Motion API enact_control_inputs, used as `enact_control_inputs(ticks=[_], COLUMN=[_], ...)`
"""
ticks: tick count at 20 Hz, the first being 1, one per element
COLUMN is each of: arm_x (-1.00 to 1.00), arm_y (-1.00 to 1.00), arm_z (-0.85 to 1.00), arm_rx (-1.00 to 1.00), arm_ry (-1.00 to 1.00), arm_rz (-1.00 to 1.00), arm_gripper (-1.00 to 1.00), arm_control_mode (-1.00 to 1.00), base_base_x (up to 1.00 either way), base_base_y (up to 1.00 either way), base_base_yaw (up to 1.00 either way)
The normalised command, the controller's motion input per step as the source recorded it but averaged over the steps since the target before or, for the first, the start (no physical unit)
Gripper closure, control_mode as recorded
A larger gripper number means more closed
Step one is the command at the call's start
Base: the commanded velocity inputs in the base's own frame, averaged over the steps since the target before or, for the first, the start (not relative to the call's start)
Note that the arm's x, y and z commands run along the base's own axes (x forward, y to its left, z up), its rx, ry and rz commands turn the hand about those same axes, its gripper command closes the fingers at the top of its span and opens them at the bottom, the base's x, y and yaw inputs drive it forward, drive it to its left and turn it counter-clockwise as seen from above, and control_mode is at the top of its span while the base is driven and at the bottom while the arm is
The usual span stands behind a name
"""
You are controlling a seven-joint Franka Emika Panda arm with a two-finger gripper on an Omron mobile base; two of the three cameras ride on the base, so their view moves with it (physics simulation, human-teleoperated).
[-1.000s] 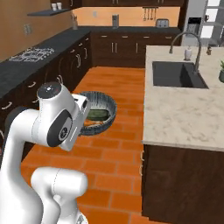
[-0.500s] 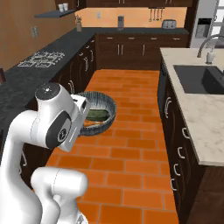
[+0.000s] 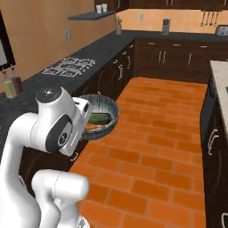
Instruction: Pick the chicken drumstick and cucumber from their plates and place them in the bowl. Then put the bowl in the fridge.
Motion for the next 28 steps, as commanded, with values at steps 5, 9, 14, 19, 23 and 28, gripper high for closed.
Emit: enact_control_inputs(ticks=[5,9,14,19,23,28], arm_x=[0.00,0.00,0.00,0.00,0.00,0.00], arm_y=[0.00,0.00,0.00,0.00,0.00,0.00], arm_z=[0.00,0.00,0.00,0.00,0.00,0.00], arm_rx=[0.00,0.00,0.00,0.00,0.00,0.00], arm_ry=[0.00,0.00,0.00,0.00,0.00,0.00], arm_rz=[0.00,0.00,0.00,0.00,0.00,0.00], arm_gripper=[1.00,1.00,1.00,1.00,1.00,1.00], arm_control_mode=[1.00,1.00,1.00,1.00,1.00,1.00], base_base_x=[1.00,1.00,1.00,1.00,1.00,1.00], base_base_y=[0.00,0.00,-0.42,-0.21,-0.11,-0.07], base_base_yaw=[0.34,0.29,-0.07,-0.21,-0.12,-0.08])
